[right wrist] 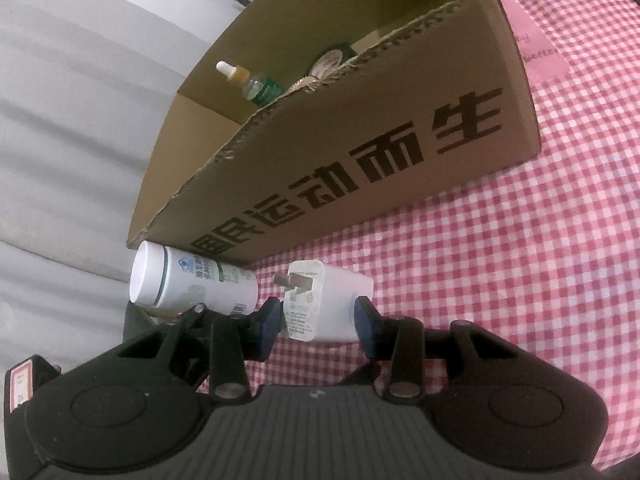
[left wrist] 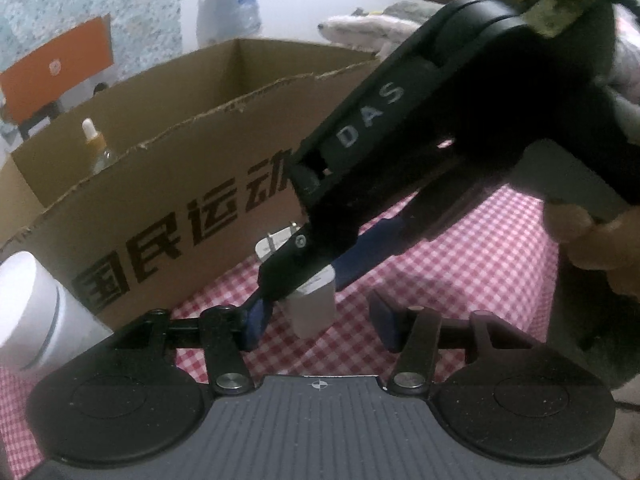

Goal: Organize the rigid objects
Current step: 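Lift the white charger plug and carry it over the box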

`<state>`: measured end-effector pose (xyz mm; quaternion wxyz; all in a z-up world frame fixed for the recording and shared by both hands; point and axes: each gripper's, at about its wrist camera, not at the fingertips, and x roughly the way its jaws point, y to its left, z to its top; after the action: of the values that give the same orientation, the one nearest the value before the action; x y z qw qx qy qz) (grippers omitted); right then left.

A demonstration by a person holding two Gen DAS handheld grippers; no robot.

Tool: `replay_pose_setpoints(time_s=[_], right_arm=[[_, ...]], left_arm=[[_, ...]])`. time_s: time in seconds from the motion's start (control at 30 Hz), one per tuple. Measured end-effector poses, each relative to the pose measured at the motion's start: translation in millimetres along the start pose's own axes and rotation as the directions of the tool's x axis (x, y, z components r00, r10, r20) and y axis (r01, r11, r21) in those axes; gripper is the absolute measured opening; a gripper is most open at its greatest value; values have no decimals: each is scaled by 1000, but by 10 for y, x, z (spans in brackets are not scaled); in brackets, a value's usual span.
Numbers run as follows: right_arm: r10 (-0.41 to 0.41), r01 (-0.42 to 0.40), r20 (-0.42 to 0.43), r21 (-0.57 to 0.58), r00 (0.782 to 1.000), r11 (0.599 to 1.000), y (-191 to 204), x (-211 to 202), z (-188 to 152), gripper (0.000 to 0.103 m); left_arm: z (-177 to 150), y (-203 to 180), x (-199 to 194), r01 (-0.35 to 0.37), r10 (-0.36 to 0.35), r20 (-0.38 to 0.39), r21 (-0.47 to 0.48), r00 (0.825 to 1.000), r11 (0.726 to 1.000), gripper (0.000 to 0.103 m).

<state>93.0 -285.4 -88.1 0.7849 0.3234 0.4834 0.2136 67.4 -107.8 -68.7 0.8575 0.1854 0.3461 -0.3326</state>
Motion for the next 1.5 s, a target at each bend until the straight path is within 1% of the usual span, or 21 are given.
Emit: replay_pose_setpoints(time_s=[0.13,0.2,0.27,0.37,0.47,0.57,0.63,0.67,0.87,1.03,1.2,1.3,1.5], right_arm=[[0,0,-3,6,1000,1000,-37,-35,9,44],[-2,2,-4,8,1000,1000,-44,-29,19,44],[-1,1,-5,10,1000,1000,-43,-15,39,46],[-4,4,-4,14,1000,1000,-53,5,61,48],[-2,2,2,13,1000,1000,-57,27,63,49],[5,-5,11,13,1000,1000,-73,38,66,49],[7,-8,16,11,1000,1000,-84,44,65,50],[8,-8,18,10,1000,1000,-88,50,64,50],[26,-26,34,11,999,1000,-118,37,37,49],[16,-16,40,-9,999,1000,-75,18,-2,48],[28,-27,45,-5,999,1000,-40,-32,-52,48],[31,-29,58,-35,998,999,59,-154,-110,48],[68,-56,128,-102,989,993,300,-484,-215,48]], left_arm=[[54,25,58,-11,11,-13,-10,1000,1000,46],[76,39,92,-29,28,-19,-11,999,1000,43],[92,36,124,-39,39,-33,-19,999,999,41],[123,39,167,-56,55,-42,-28,998,998,40],[124,9,183,-80,80,-37,-18,996,997,40],[112,-15,169,-95,95,-30,-12,995,995,40],[104,-17,155,-103,102,-29,-20,994,995,38],[100,-22,149,-111,110,-29,-21,993,994,35],[92,-71,107,-145,145,-34,-16,989,989,34],[80,-92,45,-142,140,-40,-45,989,989,32],[99,-158,-98,-149,147,-38,-52,988,988,31],[125,-230,-275,-168,168,-4,-54,986,984,31],[264,-329,-627,-198,200,63,-38,978,980,31]])
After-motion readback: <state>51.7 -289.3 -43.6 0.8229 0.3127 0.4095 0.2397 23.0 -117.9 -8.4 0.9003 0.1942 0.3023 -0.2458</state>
